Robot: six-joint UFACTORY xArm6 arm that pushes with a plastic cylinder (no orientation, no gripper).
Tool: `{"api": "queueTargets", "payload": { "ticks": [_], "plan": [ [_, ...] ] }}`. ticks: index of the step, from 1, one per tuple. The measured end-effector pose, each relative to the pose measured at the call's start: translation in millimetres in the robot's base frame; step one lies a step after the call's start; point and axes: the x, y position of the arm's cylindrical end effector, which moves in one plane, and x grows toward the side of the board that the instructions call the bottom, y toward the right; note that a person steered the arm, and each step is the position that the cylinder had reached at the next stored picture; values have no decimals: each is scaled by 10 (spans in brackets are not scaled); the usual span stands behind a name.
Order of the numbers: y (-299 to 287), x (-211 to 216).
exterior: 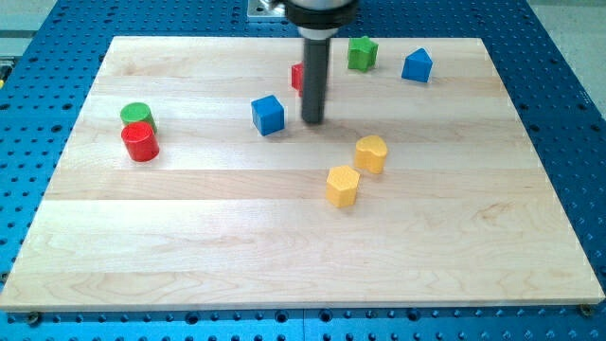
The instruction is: Move the blue cube towards the green circle
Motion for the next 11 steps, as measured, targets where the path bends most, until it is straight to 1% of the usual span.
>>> {"api": "queueTargets", "payload": {
  "ticks": [1,2,3,4,5,8,9,10,11],
  "plan": [
    [-491,158],
    [-770,217],
    [-796,217],
    [-1005,232],
    [-870,226],
    [-146,-142],
    [27,-173],
    [172,-108],
    [544,-75]
  ]
}}
